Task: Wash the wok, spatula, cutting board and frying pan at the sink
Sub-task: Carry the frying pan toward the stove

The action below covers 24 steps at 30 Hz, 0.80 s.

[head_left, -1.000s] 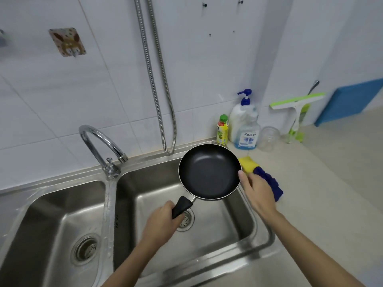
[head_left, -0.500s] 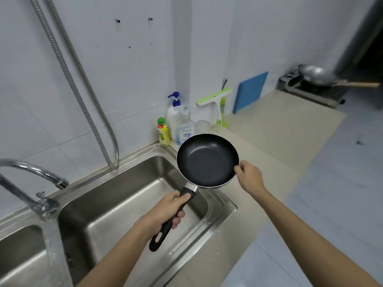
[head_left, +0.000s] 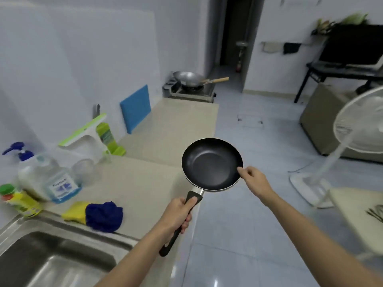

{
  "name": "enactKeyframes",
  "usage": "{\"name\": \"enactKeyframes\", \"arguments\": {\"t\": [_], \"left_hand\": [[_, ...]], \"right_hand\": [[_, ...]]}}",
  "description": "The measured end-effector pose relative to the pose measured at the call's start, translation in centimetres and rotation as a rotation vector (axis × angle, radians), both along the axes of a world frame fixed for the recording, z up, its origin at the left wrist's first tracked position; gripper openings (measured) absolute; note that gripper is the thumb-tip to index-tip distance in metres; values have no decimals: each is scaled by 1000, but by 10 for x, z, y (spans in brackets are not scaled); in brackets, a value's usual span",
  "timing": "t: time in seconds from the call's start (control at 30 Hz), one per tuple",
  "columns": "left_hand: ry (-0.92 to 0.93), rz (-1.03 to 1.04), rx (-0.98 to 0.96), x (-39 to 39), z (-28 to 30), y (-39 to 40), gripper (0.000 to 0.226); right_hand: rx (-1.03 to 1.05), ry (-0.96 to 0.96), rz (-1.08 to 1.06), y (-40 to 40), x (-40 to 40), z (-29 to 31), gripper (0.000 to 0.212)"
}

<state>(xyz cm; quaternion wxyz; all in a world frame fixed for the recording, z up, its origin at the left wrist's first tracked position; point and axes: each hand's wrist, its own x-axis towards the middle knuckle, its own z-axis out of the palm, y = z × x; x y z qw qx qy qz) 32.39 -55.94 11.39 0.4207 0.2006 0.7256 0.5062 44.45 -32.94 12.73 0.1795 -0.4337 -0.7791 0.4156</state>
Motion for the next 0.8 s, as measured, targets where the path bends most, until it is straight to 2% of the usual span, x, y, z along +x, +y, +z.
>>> {"name": "enactKeyframes", "arguments": {"t": [0.1, 0.27, 0.43, 0.63, 0.8], "left_hand": [[30, -62, 21, -1, -1, 72, 31], [63, -112, 50, -8, -2, 192, 28], [86, -153, 19, -20, -12, 276, 29], [141, -164, -43, -65, -23, 349, 29], [98, -156, -83, -122, -41, 411, 40]], "right_hand": [[-81, 74, -41, 58, 19, -5, 42], [-80, 116, -86, 157, 26, -7, 40], [-89, 96, -121, 241, 22, -21, 36], [-146, 39, -107, 311, -20, -46, 36], [-163, -38, -88, 374, -76, -65, 35]]}}
